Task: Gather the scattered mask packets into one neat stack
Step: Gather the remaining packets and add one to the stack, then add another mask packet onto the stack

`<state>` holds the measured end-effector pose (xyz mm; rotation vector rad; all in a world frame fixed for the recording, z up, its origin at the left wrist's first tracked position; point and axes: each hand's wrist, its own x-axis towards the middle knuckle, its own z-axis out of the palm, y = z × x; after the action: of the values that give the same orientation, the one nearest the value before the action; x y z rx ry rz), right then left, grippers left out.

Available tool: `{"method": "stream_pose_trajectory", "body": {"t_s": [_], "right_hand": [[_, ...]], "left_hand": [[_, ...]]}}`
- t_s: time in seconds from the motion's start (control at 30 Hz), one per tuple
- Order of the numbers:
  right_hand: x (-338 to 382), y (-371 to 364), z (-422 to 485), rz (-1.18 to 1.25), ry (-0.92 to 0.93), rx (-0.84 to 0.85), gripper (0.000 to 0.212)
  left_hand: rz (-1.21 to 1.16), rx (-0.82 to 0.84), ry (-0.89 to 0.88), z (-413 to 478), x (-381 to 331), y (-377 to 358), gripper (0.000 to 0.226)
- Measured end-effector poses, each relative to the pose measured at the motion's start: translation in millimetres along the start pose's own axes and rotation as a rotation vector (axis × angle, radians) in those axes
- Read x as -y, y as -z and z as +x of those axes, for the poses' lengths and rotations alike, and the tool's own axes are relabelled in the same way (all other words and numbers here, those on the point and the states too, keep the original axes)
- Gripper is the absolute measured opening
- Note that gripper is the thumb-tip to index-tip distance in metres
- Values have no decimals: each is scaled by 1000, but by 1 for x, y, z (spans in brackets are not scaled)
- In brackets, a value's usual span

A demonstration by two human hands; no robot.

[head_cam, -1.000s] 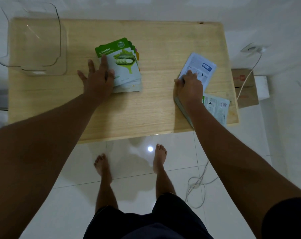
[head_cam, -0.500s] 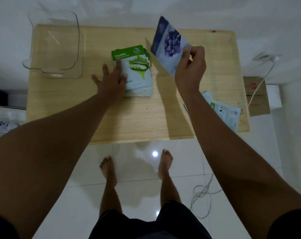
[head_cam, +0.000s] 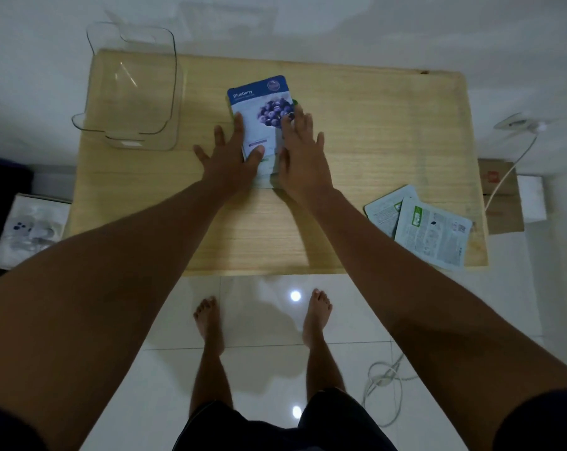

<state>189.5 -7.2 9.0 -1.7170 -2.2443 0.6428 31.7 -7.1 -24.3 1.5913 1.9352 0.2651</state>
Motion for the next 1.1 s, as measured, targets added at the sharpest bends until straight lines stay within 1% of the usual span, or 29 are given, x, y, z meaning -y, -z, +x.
{"method": "stream_pose_trajectory", "body": {"t_s": [0.1,0.17,0.27,0.37,0.43,0.5,0.6,0.7,0.8,0.87,0.9,0.93,0.97,1.07,1.1], "right_hand": [[-3,-4,4,-173,62,135,66],[-6,-6,5,-194,62,169,67],[-5,-9,5,-151,47,190,63],[-1,-5,7,-27,25,196,52],[-3,4,6,55,17,162,49],[-10,13,1,66,-4,105,50],[-33,21,-14,-86,-142,57,54],[-63,28,-36,-229,-313,20,52],[-96,36,-61,-304,-565,-18,56],[-111,39,-77,-281,-760,10,62],[-114,40,-83,-228,-824,29,65],[-116,39,-89,-177,-849,41,66],[-116,38,-93,-144,-828,40,64],[-113,35,-103,-44,-646,-31,51],[-112,33,-105,3,-601,-60,52]], "left_hand": [[-9,-12,-11,-2,0,0,78],[-8,-15,-22,-2,-1,0,77],[10,-23,-18,-3,0,-1,76],[33,-52,-28,-4,2,-3,75],[39,-65,-48,-6,2,-4,75],[33,-68,-58,-8,1,-3,75],[56,-41,-65,-8,4,1,75],[83,-17,-75,-10,6,2,75],[86,-15,-60,-12,3,2,74],[85,-10,-50,-11,2,2,75],[85,-8,-49,-11,2,2,75],[83,-5,-50,-10,3,1,75],[82,-6,-53,-9,4,0,76],[80,-25,-57,-9,7,-1,78],[78,-30,-60,-9,8,-2,78]]}}
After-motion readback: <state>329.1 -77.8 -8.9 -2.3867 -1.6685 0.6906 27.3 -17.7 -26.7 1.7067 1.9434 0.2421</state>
